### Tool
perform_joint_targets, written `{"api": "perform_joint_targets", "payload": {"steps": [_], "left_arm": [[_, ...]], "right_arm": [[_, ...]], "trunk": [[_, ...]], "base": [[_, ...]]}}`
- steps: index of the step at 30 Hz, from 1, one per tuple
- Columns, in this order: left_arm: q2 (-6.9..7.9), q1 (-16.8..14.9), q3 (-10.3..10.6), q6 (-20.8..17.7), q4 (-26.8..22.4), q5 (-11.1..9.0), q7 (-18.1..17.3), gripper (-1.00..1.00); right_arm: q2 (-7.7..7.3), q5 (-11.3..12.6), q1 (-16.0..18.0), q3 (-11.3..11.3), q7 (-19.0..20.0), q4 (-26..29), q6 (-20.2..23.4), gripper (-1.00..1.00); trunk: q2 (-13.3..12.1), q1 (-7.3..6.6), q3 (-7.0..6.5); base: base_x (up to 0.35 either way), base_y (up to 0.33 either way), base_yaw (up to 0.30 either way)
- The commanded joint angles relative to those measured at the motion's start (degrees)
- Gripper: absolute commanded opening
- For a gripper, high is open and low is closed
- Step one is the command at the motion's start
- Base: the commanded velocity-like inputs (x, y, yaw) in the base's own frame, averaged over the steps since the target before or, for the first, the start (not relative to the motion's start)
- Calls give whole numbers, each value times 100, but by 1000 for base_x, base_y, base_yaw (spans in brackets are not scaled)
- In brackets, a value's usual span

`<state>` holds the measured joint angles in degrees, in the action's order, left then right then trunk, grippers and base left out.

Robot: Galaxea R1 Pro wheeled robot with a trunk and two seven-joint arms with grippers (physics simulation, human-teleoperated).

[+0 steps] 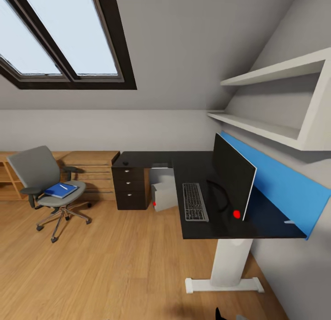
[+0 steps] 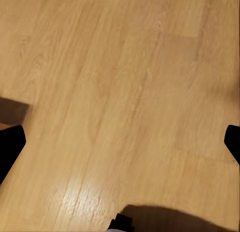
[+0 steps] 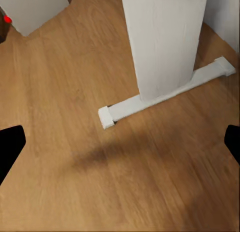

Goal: In the bedroom, organize the workspace by keeping the computer under the desk, ensuring the monitor is on the desk, placing the keyboard on the desk next to the monitor, placing the mouse on the desk next to the keyboard, moving the folder from the swivel chair onto the desk next to the mouse, stacking the notebook on top of the folder with the pen on top of the notebook, and positioning the swivel chair next to the desk.

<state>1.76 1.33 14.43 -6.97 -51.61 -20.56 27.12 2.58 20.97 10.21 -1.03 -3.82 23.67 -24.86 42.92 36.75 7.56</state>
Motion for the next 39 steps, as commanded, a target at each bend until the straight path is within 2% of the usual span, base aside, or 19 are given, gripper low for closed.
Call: {"api": "perform_joint_targets", "payload": {"steps": [1,5,11,26,33,39], "left_arm": [[8,-1,29,16,-18,-31,46,100],[9,-1,45,136,-22,-28,42,100],[8,-1,58,174,-24,-27,45,100],[9,-1,60,178,-7,-27,39,100],[9,-1,60,176,-7,-27,40,100],[9,-1,60,170,1,-33,39,100]], "right_arm": [[24,-135,4,-11,-182,37,-12,100],[119,-529,2,-2,-616,168,-32,100],[217,-663,1,-6,-709,192,-59,100],[243,-711,0,-29,-624,157,-62,100],[243,-717,1,-293,-628,148,-59,100],[268,-717,0,-350,-626,147,-63,100]], "trunk": [[-35,-21,-10],[-115,-65,-46],[-115,-65,-46],[-115,-65,-46],[-115,-65,-46],[-115,-65,-46]], "base": [[0,0,0],[0,0,0],[0,0,0],[1,12,0],[97,233,0],[121,270,0]]}}
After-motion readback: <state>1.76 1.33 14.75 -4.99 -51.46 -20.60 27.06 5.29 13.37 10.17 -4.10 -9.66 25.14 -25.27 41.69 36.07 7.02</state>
